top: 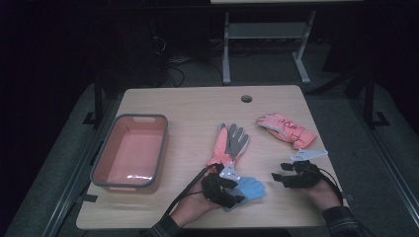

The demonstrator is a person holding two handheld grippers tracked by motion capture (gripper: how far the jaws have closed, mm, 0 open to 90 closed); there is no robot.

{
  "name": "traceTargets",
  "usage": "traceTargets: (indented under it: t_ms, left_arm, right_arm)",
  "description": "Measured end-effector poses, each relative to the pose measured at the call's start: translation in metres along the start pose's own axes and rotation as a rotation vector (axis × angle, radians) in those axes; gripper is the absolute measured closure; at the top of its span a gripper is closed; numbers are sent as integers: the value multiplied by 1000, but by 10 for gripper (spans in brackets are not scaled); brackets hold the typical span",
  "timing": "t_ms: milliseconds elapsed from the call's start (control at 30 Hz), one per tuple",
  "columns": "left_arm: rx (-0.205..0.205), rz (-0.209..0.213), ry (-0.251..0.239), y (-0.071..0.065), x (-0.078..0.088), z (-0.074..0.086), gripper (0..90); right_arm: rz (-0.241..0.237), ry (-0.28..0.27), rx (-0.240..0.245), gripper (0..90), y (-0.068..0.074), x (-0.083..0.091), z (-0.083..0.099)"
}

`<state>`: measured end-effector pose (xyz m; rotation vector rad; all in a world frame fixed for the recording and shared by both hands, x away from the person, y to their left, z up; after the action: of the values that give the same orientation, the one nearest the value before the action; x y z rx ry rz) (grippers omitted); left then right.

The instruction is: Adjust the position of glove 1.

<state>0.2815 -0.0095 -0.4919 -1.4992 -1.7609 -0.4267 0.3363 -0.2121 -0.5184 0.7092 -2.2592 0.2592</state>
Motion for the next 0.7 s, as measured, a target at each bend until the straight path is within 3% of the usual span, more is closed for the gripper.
traceTargets:
  t_ms: [133, 267, 467, 700]
  left_arm:
    - [26, -27, 21, 6, -7, 3, 235]
    - [46, -25, 53, 9, -20, 7, 182]
    - [30, -56, 80, 11, -32, 11, 183]
    - [-14, -103, 84, 11, -30, 13, 307]
  right_arm:
    - [55, 7, -7, 249, -11, -4, 3]
    - [72, 18, -16, 190, -13, -10, 6]
    - [71, 11, -13, 163, -13, -14, 6]
    - [71, 4, -4, 150, -13, -13, 8]
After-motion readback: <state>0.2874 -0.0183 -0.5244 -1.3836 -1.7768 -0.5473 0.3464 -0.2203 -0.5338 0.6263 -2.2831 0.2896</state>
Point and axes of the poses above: each handheld gripper's, and its own axes: x roughly backward along the jaws, z roughly out of its underside, y roughly to its left, the point moved 8 cm from there along -x, roughly forward along the jaws, and after that the axes turned 9 degrees about z, right-handed, at the moved point
